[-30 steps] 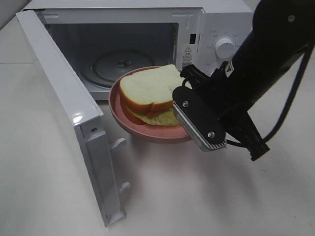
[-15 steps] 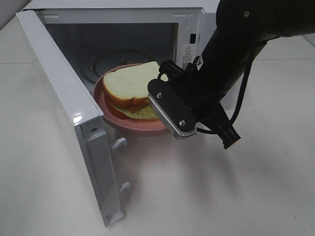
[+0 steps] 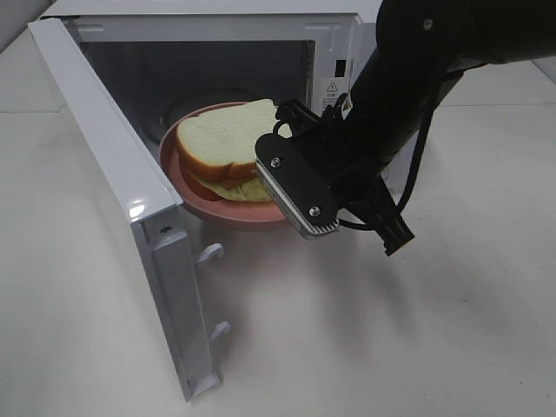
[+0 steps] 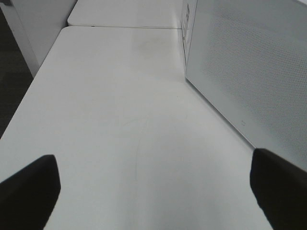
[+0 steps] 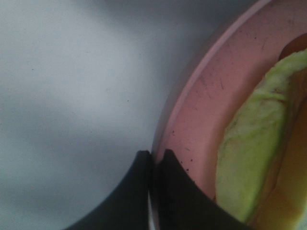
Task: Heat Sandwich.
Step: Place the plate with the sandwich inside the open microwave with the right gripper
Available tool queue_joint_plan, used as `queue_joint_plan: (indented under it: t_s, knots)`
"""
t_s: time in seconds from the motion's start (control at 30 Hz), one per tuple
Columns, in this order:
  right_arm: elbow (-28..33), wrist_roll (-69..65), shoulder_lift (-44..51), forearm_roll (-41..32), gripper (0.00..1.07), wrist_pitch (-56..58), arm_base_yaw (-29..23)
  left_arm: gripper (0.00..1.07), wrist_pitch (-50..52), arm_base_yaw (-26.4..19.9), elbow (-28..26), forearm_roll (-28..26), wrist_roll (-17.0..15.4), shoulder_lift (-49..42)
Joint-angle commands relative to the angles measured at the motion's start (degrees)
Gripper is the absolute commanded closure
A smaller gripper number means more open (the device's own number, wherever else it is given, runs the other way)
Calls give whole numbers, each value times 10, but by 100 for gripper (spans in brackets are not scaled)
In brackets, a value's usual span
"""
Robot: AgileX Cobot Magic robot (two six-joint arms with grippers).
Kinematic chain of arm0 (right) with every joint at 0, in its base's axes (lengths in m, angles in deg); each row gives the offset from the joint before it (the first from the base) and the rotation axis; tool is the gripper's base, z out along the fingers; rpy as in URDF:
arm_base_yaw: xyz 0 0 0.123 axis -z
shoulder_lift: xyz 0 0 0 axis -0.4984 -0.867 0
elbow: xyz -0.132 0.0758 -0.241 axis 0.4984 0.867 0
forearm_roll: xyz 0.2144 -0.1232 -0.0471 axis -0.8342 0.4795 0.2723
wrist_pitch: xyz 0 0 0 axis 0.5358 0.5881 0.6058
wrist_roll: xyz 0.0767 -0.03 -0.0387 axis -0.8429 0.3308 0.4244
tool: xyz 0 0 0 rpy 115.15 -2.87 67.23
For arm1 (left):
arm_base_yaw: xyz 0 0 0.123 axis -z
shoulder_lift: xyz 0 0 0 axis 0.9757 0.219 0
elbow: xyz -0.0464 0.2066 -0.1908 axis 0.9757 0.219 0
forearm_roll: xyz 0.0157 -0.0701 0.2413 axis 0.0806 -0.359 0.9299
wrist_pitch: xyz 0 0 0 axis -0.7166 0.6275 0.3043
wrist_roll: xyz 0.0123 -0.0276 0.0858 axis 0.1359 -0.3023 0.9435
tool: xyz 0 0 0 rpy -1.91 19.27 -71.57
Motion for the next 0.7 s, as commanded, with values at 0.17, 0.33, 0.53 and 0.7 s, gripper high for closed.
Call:
queue_joint_plan:
  t_s: [0.17, 0.33, 0.53, 0.7]
  knots:
    - [-8, 14, 2, 1, 107, -23, -2, 3, 1, -1, 1, 0, 0, -17]
    - [-31, 10, -12, 3, 107, -9, -2, 3, 1, -1, 1, 0, 0, -17]
    - [-73, -8, -44, 12, 107, 11, -2, 3, 1, -1, 1, 0, 1, -17]
    - [-108, -8, -67, 12, 107, 28, -2, 3, 1, -1, 1, 0, 1, -17]
